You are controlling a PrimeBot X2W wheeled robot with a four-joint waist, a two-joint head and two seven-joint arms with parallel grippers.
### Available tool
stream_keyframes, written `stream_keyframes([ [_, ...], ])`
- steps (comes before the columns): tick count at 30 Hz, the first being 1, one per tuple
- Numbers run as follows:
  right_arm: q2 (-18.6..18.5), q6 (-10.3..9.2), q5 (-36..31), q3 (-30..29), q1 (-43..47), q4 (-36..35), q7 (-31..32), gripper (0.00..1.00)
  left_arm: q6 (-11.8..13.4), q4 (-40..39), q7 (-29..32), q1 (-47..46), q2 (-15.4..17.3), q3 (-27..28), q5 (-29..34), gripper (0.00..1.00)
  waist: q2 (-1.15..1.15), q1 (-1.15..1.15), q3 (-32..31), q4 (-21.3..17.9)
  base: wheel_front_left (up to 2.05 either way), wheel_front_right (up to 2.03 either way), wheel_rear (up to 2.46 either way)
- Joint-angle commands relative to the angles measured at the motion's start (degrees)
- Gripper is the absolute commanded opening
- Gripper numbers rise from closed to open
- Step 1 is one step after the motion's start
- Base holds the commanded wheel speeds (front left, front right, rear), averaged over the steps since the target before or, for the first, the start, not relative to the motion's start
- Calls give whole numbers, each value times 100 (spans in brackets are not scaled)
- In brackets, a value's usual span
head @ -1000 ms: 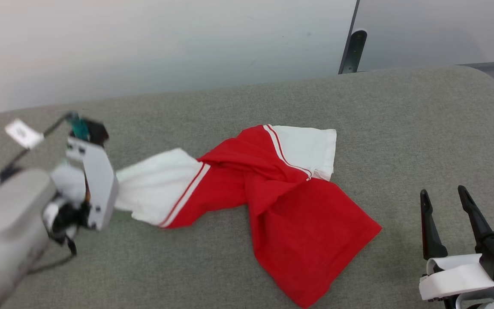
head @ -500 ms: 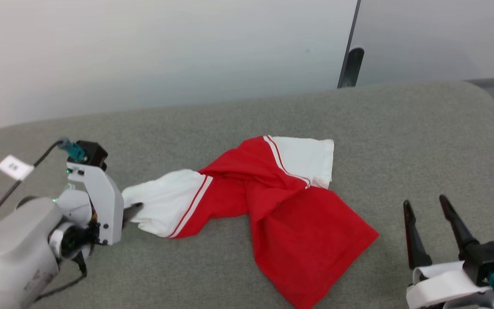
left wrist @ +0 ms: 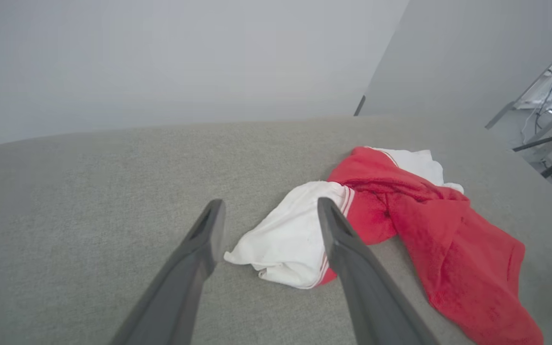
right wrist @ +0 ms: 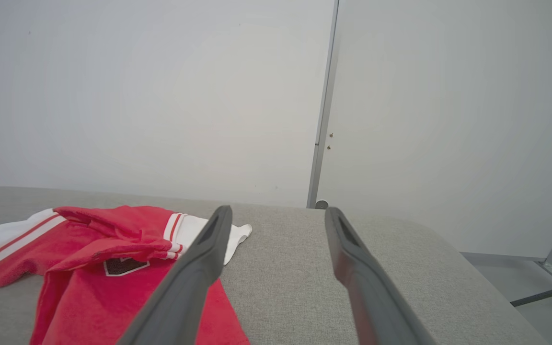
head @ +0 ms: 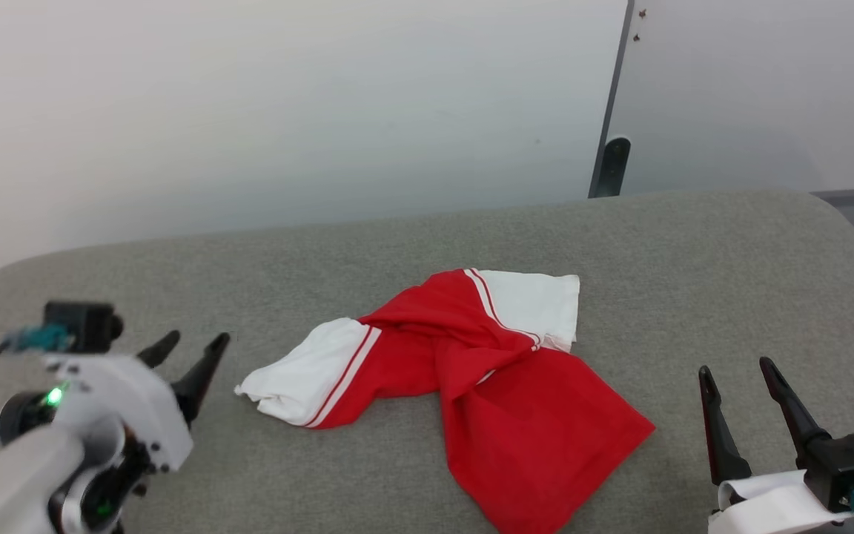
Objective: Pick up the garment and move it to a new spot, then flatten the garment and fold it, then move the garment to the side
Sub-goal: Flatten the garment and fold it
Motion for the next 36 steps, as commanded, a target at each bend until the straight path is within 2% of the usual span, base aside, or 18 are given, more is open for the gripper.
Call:
stream_keyframes([
  [1, -23, -2, 6, -20, 108, -19, -4, 100, 85, -60, -213, 176, 59, 67, -25, 100, 0, 0, -46, 58, 0, 0, 0],
  [4, -58, -2, 26, -49, 134, -65, -5, 100, 294, -279, -937, 576, 191, 227, 167, 100, 0, 0, -63, 128, 0, 0, 0],
  [7, -107, -2, 52, -103, 214, -81, -5, 100, 490, -403, -1163, 954, 179, 553, 433, 100, 0, 0, -50, 256, 0, 0, 0],
  [8, -130, -2, 64, -123, 227, -72, -4, 100, 542, -483, -1173, 1005, 118, 862, 665, 100, 0, 0, -40, 315, 0, 0, 0],
  [12, -254, -2, 104, -165, 177, 20, -5, 100, 666, -732, -1166, 1765, -389, 2126, 1703, 100, 0, 0, -1, 575, 0, 0, 0],
  [15, -387, -2, 164, -129, 90, 187, -4, 100, 682, -970, -1171, 2367, -967, 3158, 2414, 100, 0, 0, 14, 763, 0, 0, 0],
  [18, -498, -2, 310, -52, -33, 406, 54, 100, 510, -1133, -1172, 2928, -1454, 3920, 3020, 100, 0, 0, 37, 928, 0, 0, 0],
  [22, -792, -2, 595, 250, -314, 679, 529, 100, 241, -1191, -1173, 3341, -1961, 4502, 3655, 100, 0, 0, 75, 1106, 0, 0, 0],
  [30, -1688, -3, 1485, 909, -984, 1155, 1869, 100, -297, -1095, -1170, 3686, -2848, 5361, 4551, 100, 0, 0, 157, 1551, 0, 0, 0],
  [36, -2124, -3, 2282, 1355, -1314, 1522, 3305, 100, -730, -962, -1170, 3658, -3429, 5737, 4925, 100, 0, 0, 272, 1869, 0, 0, 0],
])
